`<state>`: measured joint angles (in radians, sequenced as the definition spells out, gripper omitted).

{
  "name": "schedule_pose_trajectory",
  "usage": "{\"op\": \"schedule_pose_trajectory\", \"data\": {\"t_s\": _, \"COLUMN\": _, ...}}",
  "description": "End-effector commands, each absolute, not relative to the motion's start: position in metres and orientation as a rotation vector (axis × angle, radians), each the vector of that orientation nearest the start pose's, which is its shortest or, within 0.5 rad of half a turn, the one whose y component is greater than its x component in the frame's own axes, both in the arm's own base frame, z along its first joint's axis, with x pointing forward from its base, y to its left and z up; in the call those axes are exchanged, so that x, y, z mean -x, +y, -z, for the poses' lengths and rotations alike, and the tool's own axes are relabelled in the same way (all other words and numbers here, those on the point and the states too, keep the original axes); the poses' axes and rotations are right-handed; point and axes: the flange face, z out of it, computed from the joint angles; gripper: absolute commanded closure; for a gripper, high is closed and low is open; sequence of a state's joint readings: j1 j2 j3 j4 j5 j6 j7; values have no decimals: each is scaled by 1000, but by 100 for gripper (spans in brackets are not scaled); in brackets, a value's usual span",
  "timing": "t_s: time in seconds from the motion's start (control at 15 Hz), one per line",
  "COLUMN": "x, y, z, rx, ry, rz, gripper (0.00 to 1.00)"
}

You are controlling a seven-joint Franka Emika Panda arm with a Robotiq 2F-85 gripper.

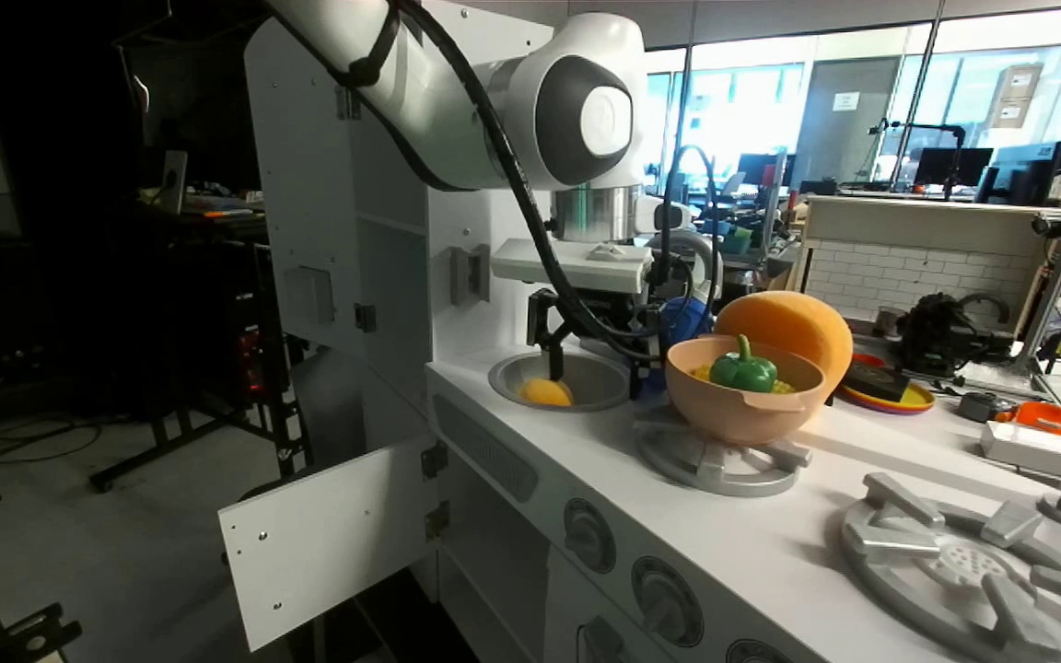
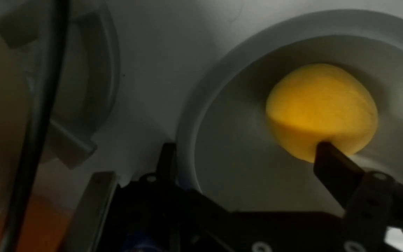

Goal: Remove the yellow sponge from the sink and place it inside the bottom cabinet, pick up the green pepper and put it inside the bottom cabinet.

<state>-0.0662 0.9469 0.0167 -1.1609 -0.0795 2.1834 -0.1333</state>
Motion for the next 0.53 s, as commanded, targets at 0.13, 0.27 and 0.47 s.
{"op": "schedule_pose_trajectory", "data": {"t_s": 0.13, "x": -769, "y": -34, "z": -241, "rx": 3133, "ry": -314, "rz": 84, "gripper": 0}}
{"op": "schedule_pose_trajectory", "data": {"t_s": 0.27, "x": -766, "y": -32, "z": -250, "rx": 3127, "ry": -347, "rz": 81, "gripper": 0}}
{"op": "schedule_pose_trajectory", "data": {"t_s": 0.47, "x": -764, "y": -29, "z": -260, "rx": 3120, "ry": -390, "rz": 83, "gripper": 0}}
